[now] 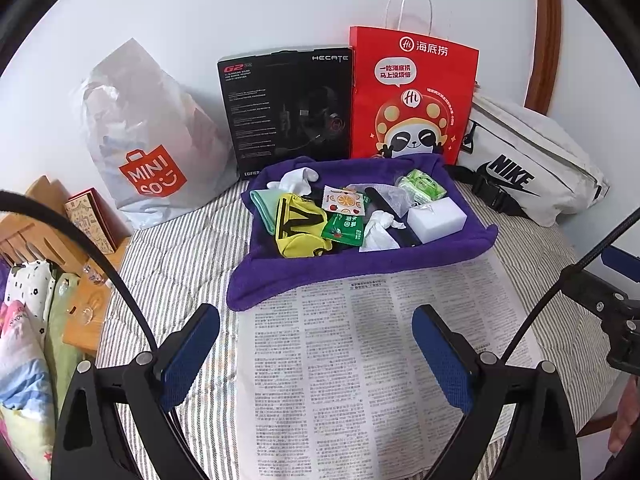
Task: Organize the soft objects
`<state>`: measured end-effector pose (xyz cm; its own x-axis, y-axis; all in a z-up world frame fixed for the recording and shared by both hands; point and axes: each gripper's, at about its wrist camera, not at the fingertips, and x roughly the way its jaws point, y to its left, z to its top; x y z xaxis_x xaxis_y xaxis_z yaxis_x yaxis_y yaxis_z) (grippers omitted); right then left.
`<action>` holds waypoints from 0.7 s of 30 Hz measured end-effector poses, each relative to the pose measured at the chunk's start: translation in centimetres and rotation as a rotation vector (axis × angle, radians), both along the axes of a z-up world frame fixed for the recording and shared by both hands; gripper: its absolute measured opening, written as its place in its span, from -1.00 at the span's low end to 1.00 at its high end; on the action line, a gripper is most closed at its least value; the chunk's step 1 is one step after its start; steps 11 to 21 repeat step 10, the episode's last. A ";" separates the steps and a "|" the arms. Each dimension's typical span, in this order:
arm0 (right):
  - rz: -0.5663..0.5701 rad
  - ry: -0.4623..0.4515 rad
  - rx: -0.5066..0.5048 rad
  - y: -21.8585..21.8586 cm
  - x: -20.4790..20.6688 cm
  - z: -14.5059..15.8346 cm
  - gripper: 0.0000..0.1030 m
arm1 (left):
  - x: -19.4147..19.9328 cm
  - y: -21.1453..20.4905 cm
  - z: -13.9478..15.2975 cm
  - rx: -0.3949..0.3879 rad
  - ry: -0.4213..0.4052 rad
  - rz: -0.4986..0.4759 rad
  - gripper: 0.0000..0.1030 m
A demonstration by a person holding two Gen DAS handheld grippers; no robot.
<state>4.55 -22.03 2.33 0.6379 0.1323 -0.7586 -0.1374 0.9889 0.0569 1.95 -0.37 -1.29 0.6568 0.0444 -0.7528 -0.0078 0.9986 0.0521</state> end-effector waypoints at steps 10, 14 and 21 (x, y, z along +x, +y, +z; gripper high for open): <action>-0.001 0.009 -0.001 0.4 -0.1 -0.1 0.98 | -0.1 -0.1 0.0 0.015 -0.019 -0.004 0.97; -0.001 0.009 -0.001 0.4 -0.1 -0.1 0.98 | -0.1 -0.1 0.0 0.015 -0.019 -0.004 0.97; -0.001 0.009 -0.001 0.4 -0.1 -0.1 0.98 | -0.1 -0.1 0.0 0.015 -0.019 -0.004 0.97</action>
